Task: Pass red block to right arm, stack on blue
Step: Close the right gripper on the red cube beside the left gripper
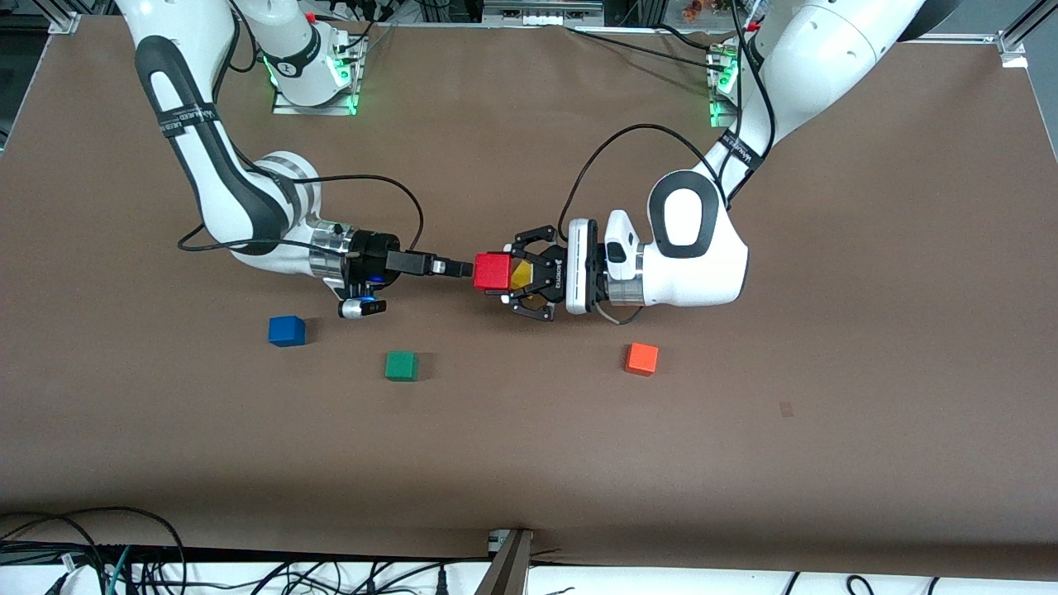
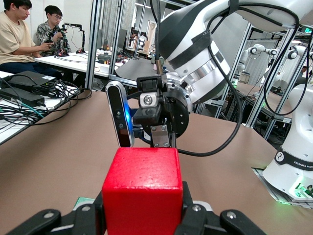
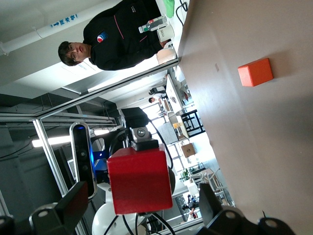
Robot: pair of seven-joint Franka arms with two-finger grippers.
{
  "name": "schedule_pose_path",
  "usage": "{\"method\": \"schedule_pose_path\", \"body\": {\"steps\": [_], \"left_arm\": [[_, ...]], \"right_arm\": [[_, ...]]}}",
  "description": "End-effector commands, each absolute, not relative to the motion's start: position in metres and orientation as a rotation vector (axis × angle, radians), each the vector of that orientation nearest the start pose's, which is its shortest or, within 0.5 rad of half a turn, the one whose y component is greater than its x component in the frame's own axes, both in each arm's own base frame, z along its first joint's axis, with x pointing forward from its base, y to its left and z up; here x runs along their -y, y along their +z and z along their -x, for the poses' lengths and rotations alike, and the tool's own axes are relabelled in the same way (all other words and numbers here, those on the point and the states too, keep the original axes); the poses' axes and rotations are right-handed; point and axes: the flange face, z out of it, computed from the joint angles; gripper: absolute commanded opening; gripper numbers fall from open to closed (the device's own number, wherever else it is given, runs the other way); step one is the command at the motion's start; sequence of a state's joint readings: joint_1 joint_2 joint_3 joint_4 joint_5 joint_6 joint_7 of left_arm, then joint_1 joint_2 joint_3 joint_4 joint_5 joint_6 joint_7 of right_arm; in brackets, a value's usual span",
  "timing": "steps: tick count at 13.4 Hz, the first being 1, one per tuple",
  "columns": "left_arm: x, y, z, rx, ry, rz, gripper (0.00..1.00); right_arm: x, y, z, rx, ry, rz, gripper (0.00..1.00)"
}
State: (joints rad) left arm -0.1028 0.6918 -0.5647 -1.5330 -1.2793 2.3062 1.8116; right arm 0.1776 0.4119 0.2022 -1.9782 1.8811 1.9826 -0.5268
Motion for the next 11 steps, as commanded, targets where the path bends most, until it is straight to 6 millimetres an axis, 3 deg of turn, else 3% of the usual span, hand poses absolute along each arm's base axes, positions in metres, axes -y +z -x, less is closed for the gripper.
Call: {"method": "schedule_pose_path", "body": {"steps": [1, 9, 11], "left_arm": [[0.405, 0.338, -0.612, 1.232, 0.903, -1.462, 0.0], [0.405, 0.34, -0.612, 1.23, 0.906, -1.462, 0.0], [0.405, 0.34, -0.612, 1.23, 0.906, -1.462, 0.0]], "right_arm": [[-0.288, 0.306, -0.552, -0.414, 0.137, 1.548, 0.99], [-0.308, 0.31, -0.552, -0.427, 0.127, 1.54, 0.93], [-0.308, 0.311, -0.553, -0.425, 0.126, 1.54, 0.81]]}}
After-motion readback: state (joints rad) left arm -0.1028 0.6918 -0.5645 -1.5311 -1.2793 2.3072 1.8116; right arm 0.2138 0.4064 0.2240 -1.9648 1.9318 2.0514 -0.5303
